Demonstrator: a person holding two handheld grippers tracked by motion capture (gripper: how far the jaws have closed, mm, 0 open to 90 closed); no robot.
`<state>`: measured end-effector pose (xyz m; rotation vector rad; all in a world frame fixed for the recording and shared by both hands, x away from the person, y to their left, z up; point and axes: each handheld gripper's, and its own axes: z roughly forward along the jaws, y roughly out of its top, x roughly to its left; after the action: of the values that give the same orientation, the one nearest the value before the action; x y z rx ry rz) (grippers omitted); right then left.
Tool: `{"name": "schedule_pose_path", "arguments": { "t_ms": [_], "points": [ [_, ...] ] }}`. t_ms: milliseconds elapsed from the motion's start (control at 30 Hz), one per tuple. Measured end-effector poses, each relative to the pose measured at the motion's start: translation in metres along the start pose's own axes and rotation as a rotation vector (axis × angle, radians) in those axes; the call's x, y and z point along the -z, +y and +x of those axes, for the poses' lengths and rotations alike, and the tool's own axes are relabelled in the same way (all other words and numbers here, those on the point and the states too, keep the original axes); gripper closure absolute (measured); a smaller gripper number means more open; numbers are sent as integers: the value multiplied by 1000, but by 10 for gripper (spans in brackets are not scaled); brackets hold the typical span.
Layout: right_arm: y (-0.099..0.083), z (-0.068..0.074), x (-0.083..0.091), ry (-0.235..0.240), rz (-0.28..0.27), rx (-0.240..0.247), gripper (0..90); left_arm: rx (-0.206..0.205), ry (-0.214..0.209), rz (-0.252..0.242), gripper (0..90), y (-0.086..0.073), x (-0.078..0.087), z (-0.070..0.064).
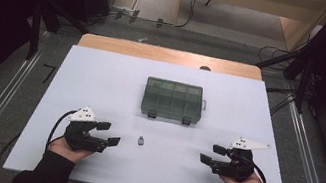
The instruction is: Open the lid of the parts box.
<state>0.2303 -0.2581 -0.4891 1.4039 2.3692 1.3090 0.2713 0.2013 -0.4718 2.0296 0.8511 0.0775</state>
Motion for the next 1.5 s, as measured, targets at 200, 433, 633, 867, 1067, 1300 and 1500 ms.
{"name": "schedule_pose_path", "arguments": {
  "t_ms": [200, 433, 633, 867, 1067, 1300, 1500],
  "points": [
    [-1, -1, 0, 3, 0, -6, 290, -1, -3, 6, 286, 0, -1, -1],
    [-1, -2, 1, 20, -6, -13, 292, 17, -9, 4, 287, -1, -1, 0],
    [-2, -2, 1, 21, -1, -10, 292, 26, -23, 2, 287, -1, -1, 1],
    [-2, -2, 1, 25, 4, -9, 293, 12, -36, -4, 278, 0, -1, 1],
    [-2, -2, 0, 28, 11, -6, 295, 32, -24, 0, 250, -1, -2, 4],
    [-2, -2, 0, 27, 7, -15, 288, 33, -28, 0, 234, -1, -2, 4],
    [-2, -3, 1, 37, -1, -20, 252, 28, -18, 2, 235, -1, -2, 4]
  ]
}}
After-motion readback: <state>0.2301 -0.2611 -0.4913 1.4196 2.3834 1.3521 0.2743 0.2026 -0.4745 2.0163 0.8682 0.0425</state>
